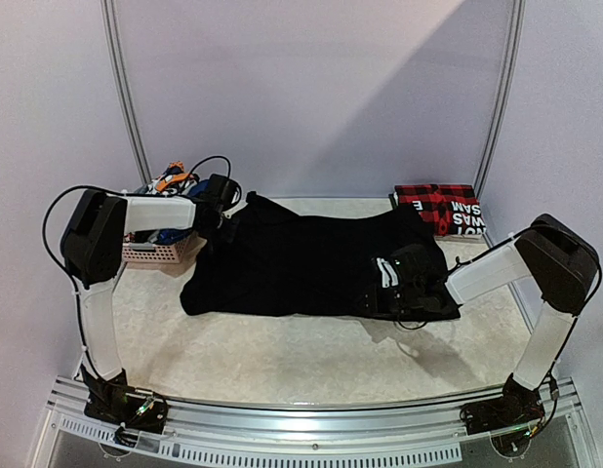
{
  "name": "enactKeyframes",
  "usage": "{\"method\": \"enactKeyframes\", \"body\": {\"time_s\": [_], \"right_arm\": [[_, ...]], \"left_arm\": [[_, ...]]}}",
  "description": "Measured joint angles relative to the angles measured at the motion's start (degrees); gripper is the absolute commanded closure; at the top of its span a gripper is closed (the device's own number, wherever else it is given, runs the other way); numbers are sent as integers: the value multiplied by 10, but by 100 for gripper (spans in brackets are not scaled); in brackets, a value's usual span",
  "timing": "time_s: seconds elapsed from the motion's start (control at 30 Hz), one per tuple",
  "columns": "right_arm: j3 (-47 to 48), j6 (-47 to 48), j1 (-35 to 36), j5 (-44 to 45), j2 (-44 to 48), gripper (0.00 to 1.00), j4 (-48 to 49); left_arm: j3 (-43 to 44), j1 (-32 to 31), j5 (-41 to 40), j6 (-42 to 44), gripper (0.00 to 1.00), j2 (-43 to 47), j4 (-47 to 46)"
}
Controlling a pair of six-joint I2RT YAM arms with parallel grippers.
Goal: Fold and stack the mixed laundry pile
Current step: Adjust the 1/3-folded T-shirt at the center of the board.
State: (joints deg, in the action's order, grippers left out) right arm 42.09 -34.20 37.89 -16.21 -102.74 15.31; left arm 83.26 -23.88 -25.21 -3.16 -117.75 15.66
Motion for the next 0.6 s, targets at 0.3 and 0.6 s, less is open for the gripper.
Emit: {"method": "enactKeyframes", "body": {"time_s": [0.3,0.6], "right_arm": [[12,1,12,16,16,71,-52],[12,10,19,42,69,66,-161]], "left_arm": [[-94,0,-6,-30,26,113,-16],[-204,-27,-13,-68,1,285,-3]]}}
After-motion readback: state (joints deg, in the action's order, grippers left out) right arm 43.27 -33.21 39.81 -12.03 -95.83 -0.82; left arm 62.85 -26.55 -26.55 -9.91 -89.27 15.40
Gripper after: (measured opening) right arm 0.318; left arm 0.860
